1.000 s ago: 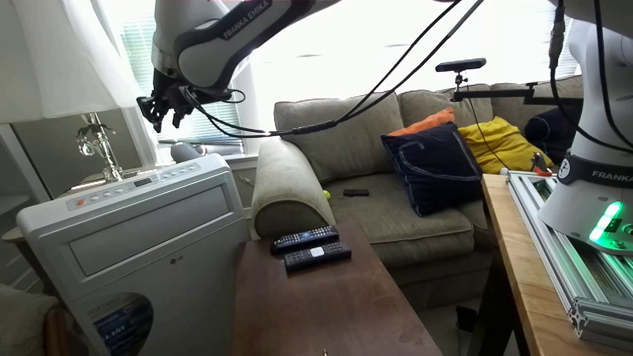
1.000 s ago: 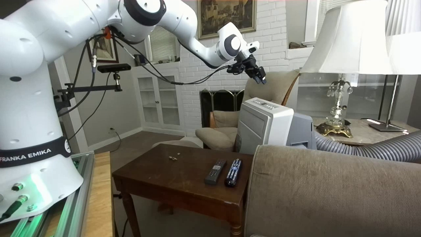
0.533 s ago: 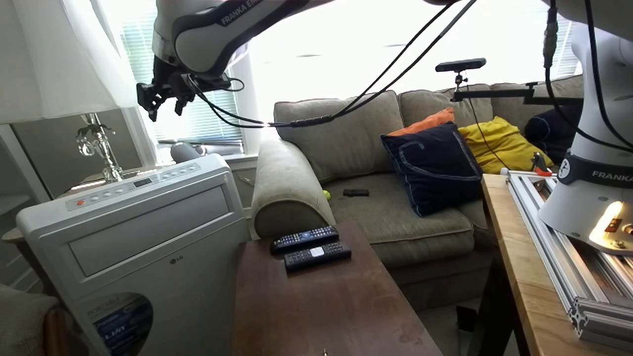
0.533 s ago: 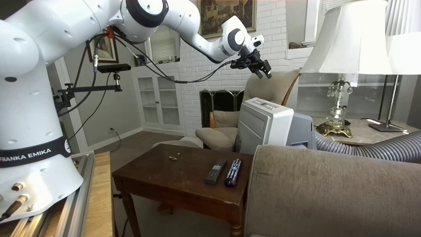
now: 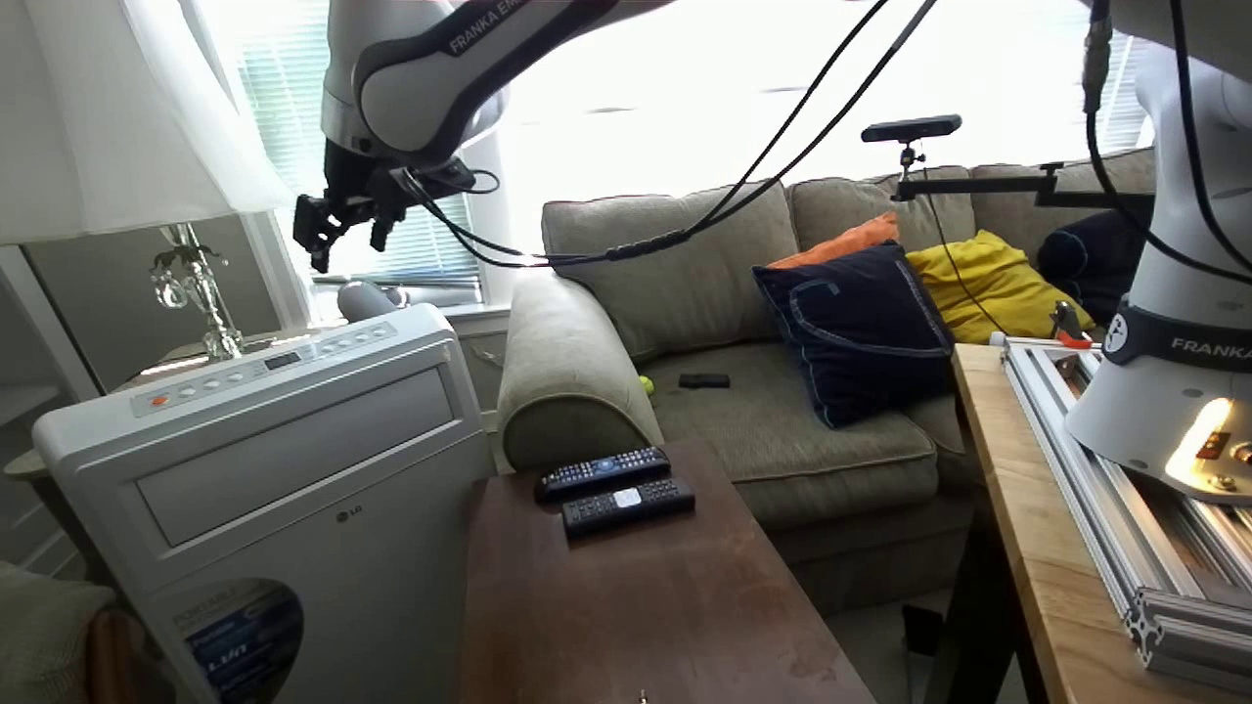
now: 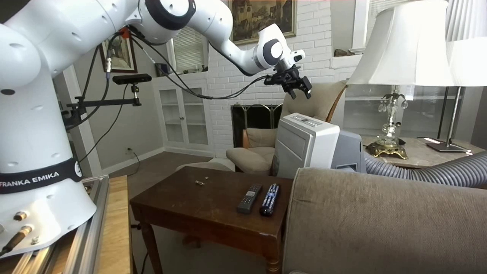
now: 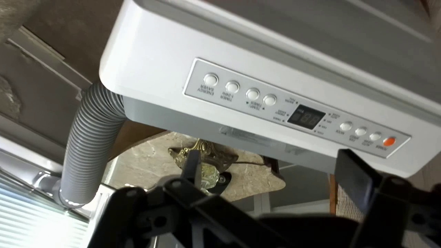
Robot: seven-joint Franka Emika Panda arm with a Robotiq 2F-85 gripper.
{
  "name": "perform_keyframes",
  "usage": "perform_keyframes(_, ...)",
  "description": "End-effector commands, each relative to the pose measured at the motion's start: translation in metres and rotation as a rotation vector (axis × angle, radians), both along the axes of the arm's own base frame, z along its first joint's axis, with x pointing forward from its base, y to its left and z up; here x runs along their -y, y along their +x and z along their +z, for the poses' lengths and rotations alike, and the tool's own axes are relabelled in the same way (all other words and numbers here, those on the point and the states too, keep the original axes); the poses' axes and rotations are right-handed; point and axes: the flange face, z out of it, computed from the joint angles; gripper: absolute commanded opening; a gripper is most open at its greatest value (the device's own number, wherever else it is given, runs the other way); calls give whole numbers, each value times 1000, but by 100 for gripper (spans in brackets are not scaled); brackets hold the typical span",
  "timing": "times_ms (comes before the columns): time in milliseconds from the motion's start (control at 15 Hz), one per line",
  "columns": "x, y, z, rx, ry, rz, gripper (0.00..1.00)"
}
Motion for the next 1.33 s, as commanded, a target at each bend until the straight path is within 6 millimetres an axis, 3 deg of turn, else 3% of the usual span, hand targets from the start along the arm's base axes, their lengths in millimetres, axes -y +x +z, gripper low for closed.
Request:
perform_keyframes(0,35,-31,-6,-134,-40,103,100)
perform_keyframes(400,93,-84,-37,-329,-98,205,100)
perform_keyframes(600,100,-116,-54,-385,-98,244,100)
perform_keyframes(800,93,-154,-73,-439,-78,299,100)
perform_keyframes(933,91,-178,-73,-431,-75,307,100)
perform_keyframes(1067,93,-166,-50,-339,-42,245,100)
perform_keyframes(1267,89,-164,-21,-273,-31,263,100)
